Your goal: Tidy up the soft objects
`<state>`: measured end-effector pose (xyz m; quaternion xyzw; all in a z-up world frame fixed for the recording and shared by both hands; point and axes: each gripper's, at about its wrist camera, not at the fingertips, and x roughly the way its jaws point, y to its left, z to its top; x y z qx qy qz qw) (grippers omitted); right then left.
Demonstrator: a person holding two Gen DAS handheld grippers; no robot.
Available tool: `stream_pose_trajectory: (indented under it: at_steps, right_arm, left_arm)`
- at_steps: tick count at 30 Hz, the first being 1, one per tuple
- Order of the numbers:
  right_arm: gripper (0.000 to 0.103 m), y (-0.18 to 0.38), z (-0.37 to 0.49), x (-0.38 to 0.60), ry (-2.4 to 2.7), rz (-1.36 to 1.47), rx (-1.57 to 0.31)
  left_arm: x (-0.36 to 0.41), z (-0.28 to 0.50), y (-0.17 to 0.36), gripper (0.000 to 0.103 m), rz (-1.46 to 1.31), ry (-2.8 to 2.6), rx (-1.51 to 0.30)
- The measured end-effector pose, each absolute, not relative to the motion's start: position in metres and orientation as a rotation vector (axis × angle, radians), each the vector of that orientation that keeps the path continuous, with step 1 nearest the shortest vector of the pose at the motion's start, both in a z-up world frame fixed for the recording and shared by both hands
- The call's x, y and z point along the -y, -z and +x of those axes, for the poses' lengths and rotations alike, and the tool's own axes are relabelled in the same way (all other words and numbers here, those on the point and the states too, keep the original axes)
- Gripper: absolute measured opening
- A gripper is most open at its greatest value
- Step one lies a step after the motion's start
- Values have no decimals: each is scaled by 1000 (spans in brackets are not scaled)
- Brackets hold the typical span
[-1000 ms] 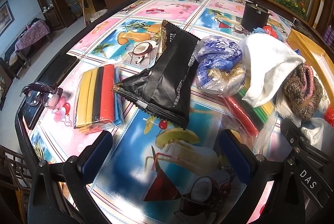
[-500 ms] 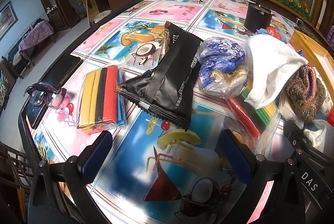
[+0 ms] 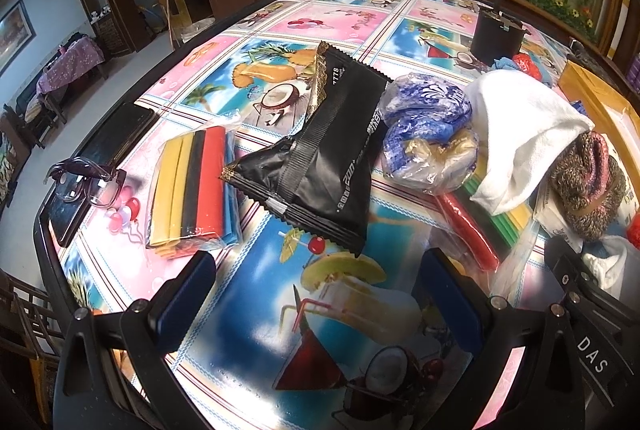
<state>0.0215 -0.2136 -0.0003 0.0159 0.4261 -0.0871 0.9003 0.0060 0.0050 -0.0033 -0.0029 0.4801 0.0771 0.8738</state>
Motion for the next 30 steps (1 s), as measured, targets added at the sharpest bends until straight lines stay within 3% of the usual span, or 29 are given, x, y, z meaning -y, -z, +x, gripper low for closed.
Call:
stream_pose_trajectory:
  at_steps: [30]
  right_arm:
    - [103,0,21,214,181,32,-879]
  left_arm:
    - [-13,7,6,103,-73,-123,-1023]
